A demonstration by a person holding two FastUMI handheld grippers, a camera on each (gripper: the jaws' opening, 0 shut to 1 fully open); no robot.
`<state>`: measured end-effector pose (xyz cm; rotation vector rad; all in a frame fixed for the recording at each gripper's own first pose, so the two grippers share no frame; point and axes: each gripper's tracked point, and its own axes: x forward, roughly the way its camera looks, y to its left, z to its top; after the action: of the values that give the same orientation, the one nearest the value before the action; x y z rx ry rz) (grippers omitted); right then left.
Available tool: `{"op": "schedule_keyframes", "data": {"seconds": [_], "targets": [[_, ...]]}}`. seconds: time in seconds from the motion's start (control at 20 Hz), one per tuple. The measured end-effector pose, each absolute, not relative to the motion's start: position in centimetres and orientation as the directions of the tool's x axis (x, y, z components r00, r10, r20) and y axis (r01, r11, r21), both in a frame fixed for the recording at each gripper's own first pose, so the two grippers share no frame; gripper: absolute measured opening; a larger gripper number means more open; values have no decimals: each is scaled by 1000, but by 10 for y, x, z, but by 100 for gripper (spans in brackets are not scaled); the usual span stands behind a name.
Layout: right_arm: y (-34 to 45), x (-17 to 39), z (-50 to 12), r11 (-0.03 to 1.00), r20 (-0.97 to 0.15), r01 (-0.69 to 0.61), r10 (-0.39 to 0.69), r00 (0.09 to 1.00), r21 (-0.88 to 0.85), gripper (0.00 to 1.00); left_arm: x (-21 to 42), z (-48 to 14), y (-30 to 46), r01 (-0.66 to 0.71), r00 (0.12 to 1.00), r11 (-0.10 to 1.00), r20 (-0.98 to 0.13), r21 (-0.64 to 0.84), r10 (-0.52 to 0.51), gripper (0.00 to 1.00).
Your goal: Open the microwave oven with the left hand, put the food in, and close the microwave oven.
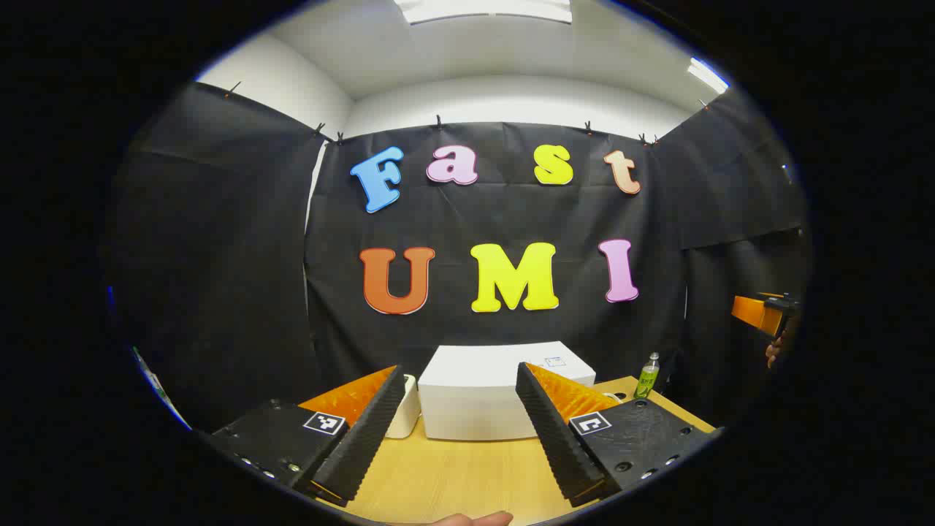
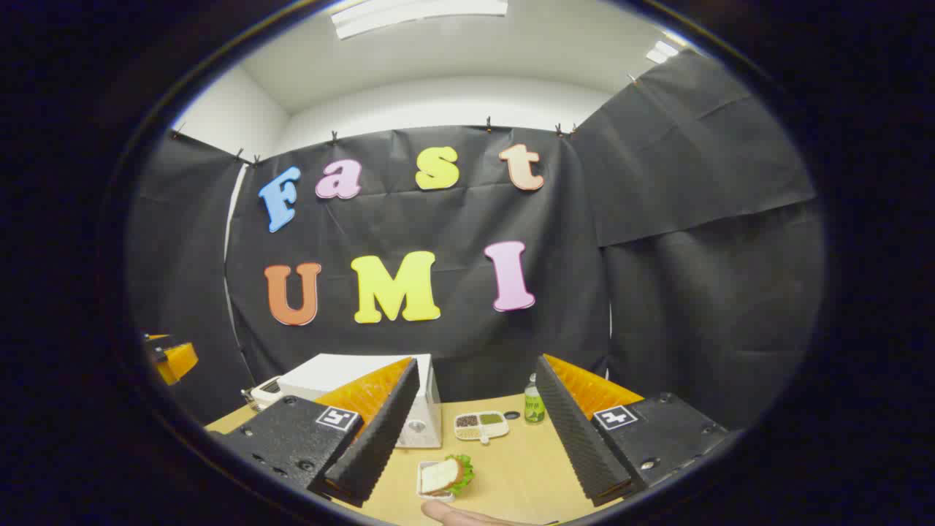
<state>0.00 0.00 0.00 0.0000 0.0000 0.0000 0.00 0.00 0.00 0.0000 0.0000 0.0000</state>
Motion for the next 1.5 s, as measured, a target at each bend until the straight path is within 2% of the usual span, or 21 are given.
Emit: {"op": "schedule_keyframes", "data": {"seconds": [0.05, 0.1, 0.15, 0.2, 0.25, 0.3, 0.35, 0.55, 0.6, 0.65, 0.75, 0.8, 1.0, 1.1, 1.3, 1.35, 1.4, 1.5], "targets": [[-4, -2, 1, 1000, 9, 7, -7, 1000, -4, 100, -2, 3, 2, -7, 1000, 1000, 10, 7, 7, 84], [-5, -4, 3, 1000, 13, 7, -7, 1000, 0, 94, -3, 3, 1, -6, 1000, 1000, 12, 4, 6, 84], [-4, -7, 4, 1000, 19, 9, -9, 1000, 3, 100, -5, 5, 0, 2, 1000, 1000, 14, -2, -2, 84], [-7, -7, 7, 1000, 31, 20, -20, 999, 2, 94, -6, 7, -2, 6, 1000, 1000, 20, -5, -6, 84], [-10, -8, 7, 1000, 35, 24, -24, 999, 3, 100, -6, 9, 0, 1, 1000, 1000, 23, -3, -1, 84], [-10, -9, 7, 1000, 32, 26, -26, 999, 7, 100, -7, 9, 1, -4, 1000, 1000, 21, 2, 4, 84], [-13, -8, 4, 999, 28, 31, -31, 999, 12, 100, -6, 9, 4, -9, 1000, 1000, 22, 5, 9, 95], [-16, -3, -1, 999, 21, 44, -44, 999, 17, 100, -4, 5, 5, -14, 1000, 1000, 24, -18, 14, 95], [-16, -3, -1, 999, 20, 42, -42, 999, 18, 94, -2, 3, 6, -12, 1000, 1000, 18, -20, 12, 100], [-17, -1, -2, 999, 19, 42, -42, 999, 20, 94, 1, 2, 7, -19, 1000, 1000, 15, -21, 19, 95], [-16, 1, -5, 999, 19, 34, -34, 999, 25, 94, 6, 1, 12, -41, 999, 999, 22, -25, 41, 95], [-17, 2, -6, 999, 18, 32, -32, 999, 30, 100, 8, -2, 13, -48, 999, 998, 23, -33, 49, 95], [-26, 9, -12, 998, 19, 32, -33, 999, 45, 100, 34, -19, -3, -38, 999, 998, 4, -53, 39, 95], [-30, 12, -16, 999, 11, 28, -29, 1000, 41, 100, 49, -34, -18, -18, 1000, 998, -24, -61, 17, 95], [-46, 14, -16, 999, 24, 29, -30, 999, 32, 100, 86, -53, -57, 48, 999, 995, -9, -91, -49, 95], [-50, 14, -16, 999, 25, 33, -34, 999, 35, 94, 94, -60, -66, 58, 998, 994, -9, -93, -59, 95], [-52, 14, -15, 999, 25, 36, -37, 999, 35, 100, 104, -66, -76, 69, 998, 993, -8, -93, -70, 95], [-57, 15, -12, 999, 33, 36, -37, 999, 25, 100, 122, -85, -99, 86, 996, 993, -19, -83, -88, 95]]}}
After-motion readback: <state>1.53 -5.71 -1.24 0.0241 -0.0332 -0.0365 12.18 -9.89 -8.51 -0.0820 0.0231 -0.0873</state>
